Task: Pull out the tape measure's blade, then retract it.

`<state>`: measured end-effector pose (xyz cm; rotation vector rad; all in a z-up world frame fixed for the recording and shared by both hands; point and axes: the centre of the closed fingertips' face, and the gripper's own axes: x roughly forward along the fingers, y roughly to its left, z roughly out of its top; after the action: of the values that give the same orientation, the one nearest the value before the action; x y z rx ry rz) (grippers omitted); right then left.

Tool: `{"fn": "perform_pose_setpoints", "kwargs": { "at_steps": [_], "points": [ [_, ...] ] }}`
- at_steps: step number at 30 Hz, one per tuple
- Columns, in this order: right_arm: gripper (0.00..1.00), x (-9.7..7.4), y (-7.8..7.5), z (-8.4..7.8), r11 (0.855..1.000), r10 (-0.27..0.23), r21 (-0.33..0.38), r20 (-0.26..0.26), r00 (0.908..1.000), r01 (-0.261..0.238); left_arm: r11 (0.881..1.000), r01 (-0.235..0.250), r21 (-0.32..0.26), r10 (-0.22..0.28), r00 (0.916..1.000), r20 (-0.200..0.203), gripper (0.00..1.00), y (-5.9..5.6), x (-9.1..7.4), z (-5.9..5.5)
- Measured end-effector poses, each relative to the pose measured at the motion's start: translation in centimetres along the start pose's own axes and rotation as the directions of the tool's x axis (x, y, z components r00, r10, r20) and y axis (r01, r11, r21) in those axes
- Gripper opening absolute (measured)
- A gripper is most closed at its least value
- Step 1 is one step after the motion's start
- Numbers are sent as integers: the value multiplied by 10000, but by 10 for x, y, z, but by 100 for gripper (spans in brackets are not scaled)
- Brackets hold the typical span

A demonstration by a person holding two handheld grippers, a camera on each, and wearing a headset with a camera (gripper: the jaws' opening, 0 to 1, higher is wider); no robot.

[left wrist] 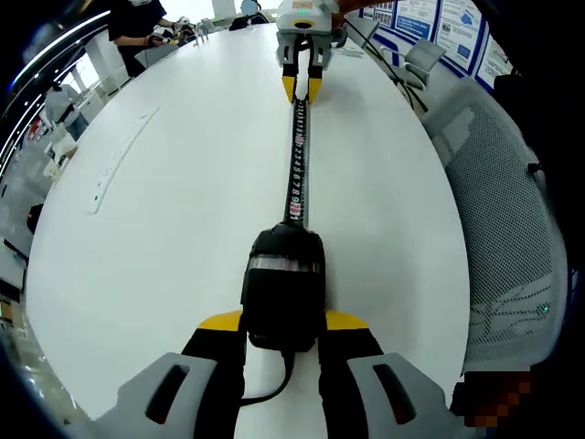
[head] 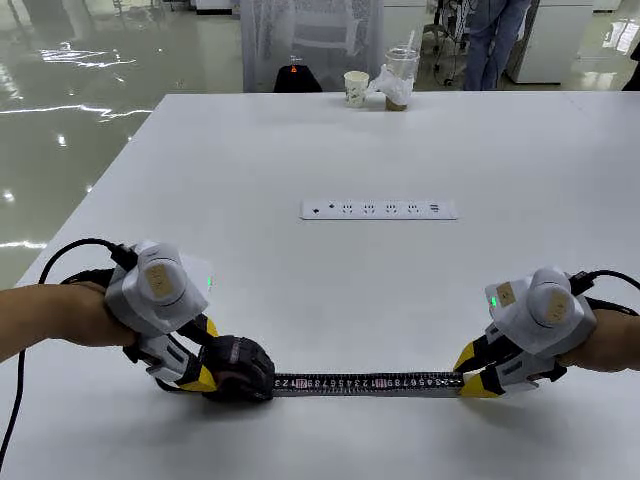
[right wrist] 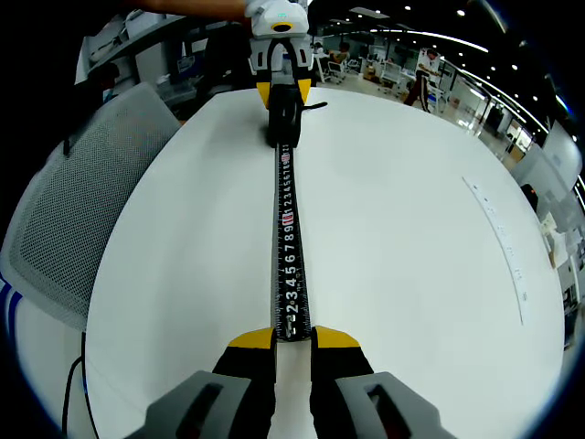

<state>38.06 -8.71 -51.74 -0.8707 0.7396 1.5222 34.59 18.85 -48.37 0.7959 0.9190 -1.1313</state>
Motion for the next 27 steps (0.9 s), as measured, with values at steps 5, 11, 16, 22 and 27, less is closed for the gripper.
{"fn": "perform_pose_setpoints", "kwargs": {
  "at_steps": [5, 11, 16, 22, 27],
  "points": [
    [11, 1, 3, 1, 9999, 89, -80, -115, 9999, -90, 10000, -6, 82, 6, 10000, -82, 25, -1, 0, 0],
    [11, 0, 4, 0, 9999, 22, -145, -217, 9998, -25, 9999, -11, 113, 14, 9998, -208, 25, -1, 0, 0],
    [12, 0, 3, 0, 9997, -121, -212, -306, 9995, 114, 9999, -53, 102, 56, 9997, -248, 25, -1, 0, -1],
    [14, -1, 3, -2, 9992, -215, -360, -479, 9986, 198, 9998, -130, 132, 134, 9994, -305, 26, -1, -1, -1],
    [17, -7, 4, -6, 9993, -311, -214, -426, 9986, 302, 9996, -245, -119, 242, 9994, -243, 27, 0, -5, -1]
  ]
}}
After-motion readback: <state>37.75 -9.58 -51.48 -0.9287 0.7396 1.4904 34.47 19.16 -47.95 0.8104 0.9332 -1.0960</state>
